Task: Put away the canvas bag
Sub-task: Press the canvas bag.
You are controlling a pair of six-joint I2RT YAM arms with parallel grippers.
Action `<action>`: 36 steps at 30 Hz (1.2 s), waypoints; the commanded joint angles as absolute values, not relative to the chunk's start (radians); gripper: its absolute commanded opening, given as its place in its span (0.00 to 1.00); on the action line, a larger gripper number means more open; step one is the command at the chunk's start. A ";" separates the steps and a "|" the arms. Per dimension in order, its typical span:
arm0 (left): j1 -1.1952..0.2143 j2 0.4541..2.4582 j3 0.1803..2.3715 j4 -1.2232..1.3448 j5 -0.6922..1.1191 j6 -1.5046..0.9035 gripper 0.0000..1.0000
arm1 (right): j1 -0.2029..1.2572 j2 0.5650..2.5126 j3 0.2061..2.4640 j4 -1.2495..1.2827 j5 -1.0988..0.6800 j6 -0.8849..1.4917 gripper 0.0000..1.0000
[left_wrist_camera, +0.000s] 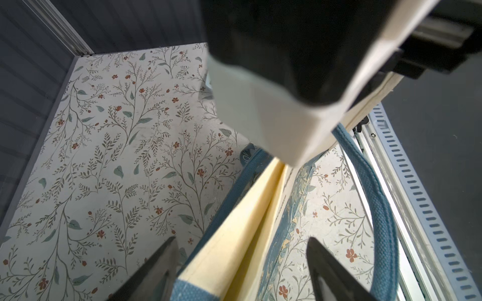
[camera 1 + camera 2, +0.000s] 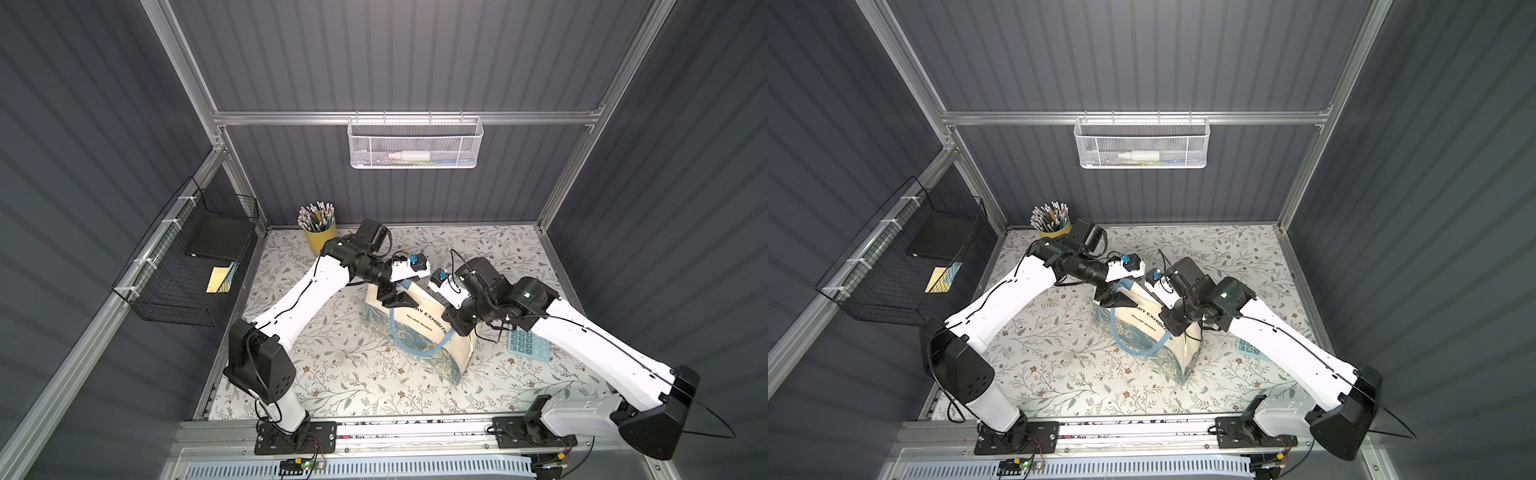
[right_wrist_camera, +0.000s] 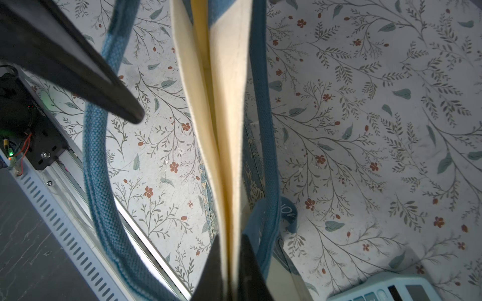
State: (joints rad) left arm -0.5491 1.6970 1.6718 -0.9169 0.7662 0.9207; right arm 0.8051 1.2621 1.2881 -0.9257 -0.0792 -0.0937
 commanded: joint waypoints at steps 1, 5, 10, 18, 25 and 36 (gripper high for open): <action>-0.540 1.750 1.729 -0.952 0.786 0.909 0.74 | 0.807 1.221 1.276 -0.833 -0.082 -0.069 0.00; -0.551 1.780 1.743 -0.979 0.773 0.917 0.69 | 0.806 1.183 1.265 -0.786 -0.080 -0.056 0.00; -0.563 1.779 1.712 -0.969 0.735 0.933 0.78 | 0.805 1.171 1.266 -0.775 -0.192 -0.088 0.00; -0.563 1.782 1.739 -0.946 0.657 0.927 0.78 | 0.810 1.147 1.247 -0.817 -0.098 -0.146 0.00; -0.563 1.792 1.764 -0.933 0.621 0.896 0.83 | 0.828 1.111 1.230 -0.799 -0.060 -0.158 0.00; -0.580 1.807 1.777 -0.979 0.718 0.901 0.30 | 0.844 1.169 1.263 -0.772 0.089 -0.160 0.00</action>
